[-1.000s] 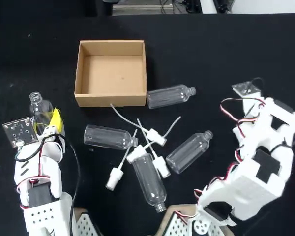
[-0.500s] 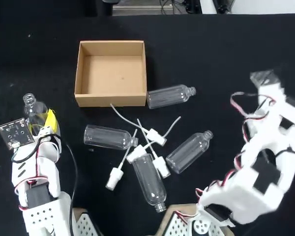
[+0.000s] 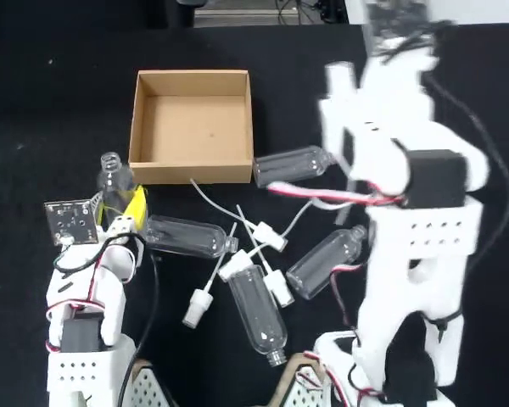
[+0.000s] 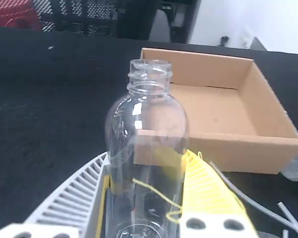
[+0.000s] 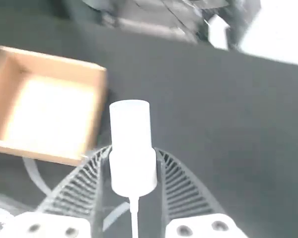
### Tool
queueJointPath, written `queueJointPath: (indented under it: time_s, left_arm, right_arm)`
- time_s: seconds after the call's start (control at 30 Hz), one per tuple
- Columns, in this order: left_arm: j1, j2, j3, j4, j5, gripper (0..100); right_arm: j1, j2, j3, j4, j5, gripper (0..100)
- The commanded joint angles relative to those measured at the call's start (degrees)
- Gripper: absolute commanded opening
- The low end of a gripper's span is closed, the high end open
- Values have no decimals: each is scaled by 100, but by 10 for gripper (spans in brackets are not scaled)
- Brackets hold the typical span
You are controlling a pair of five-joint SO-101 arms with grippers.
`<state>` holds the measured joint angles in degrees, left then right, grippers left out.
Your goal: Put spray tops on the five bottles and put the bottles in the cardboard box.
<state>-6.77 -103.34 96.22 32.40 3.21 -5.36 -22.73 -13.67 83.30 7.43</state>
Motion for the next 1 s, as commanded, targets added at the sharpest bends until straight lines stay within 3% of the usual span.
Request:
queueJointPath:
  time_s: [0.0, 0.17, 0.3, 0.47, 0.63, 0.83, 0.97]
  left_arm:
    - [119, -97, 110, -967, 167, 30]
    - [1051, -88, 110, -1486, 853, 30]
    - [1727, -97, 110, -1538, 914, 30]
    - [2290, -88, 110, -2242, 923, 30]
    - [2255, -88, 110, -3033, 932, 30]
    - [2167, -44, 110, -2998, 888, 30]
    - [1912, -97, 110, -2532, 888, 30]
  right_arm:
    - [-519, 4, -681, -9, -211, 11]
    - [-554, 251, -1270, -316, -501, 11]
    - [-633, 303, -1675, -633, -818, 11]
    - [-985, 312, -1938, -1152, -844, 11]
    - [-1248, 312, -1938, -1433, -835, 11]
    - [-1371, 295, -1974, -1776, -835, 11]
    - [-1600, 286, -1974, -2022, -835, 11]
